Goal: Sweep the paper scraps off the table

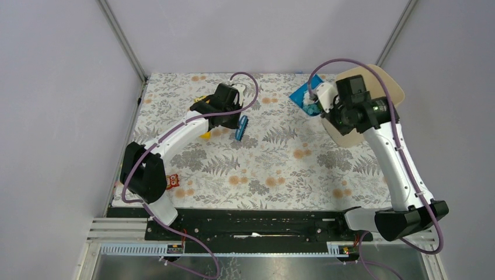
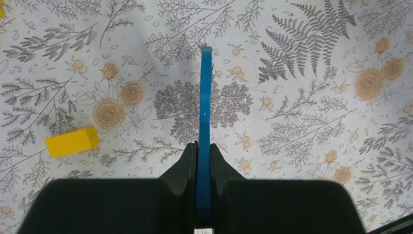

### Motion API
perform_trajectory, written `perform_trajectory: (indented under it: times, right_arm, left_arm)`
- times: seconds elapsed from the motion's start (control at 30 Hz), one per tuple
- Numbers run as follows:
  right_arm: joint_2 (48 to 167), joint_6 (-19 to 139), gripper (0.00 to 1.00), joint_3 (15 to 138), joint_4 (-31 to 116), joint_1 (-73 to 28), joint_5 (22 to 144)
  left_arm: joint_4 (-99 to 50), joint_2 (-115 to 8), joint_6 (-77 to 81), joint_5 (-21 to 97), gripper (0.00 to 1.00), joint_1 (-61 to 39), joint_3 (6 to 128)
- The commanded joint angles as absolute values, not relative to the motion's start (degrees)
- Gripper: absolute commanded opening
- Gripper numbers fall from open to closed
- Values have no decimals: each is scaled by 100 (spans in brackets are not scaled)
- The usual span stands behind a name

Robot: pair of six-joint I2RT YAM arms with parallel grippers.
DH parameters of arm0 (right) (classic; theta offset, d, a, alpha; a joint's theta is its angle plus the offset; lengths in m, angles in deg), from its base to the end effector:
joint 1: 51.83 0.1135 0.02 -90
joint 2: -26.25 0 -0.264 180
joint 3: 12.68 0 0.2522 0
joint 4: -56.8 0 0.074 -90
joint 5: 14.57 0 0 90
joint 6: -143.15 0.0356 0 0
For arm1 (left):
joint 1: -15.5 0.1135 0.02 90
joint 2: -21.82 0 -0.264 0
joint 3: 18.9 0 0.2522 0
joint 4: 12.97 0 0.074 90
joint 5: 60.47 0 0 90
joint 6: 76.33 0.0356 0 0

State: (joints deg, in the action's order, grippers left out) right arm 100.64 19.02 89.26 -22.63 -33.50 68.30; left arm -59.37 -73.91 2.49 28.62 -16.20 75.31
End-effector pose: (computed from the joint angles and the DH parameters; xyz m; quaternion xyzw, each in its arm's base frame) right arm 0.2293 0.0713 0.3984 -0.3987 0.8552 -0.1030 0.3148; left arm 0.3167 -0.1950 0.2881 0.1634 0.9189 -0.1243 0.3369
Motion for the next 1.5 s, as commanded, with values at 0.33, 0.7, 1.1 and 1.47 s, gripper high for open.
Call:
perform_trajectory:
  times: [0.33, 0.7, 1.1, 1.47]
  right_arm:
    - [11328, 1452, 0, 11822, -3222, -6124, 7672]
    - [11936, 540, 0, 12389, -3355, -7050, 6832]
    - [12546, -1722, 0, 12997, -3168, -7055, 5012]
    - [12390, -4718, 1, 12623, -1677, -7003, 4048]
  left_arm:
    - [-5687, -7357, 271, 3362, 0, -1582, 7597]
    - [-5761, -7354, 290, 3508, 0, -1580, 7623]
    - [-5825, -7384, 304, 3519, 0, -1582, 7639]
    - [-5869, -7447, 303, 3603, 0, -1578, 7692]
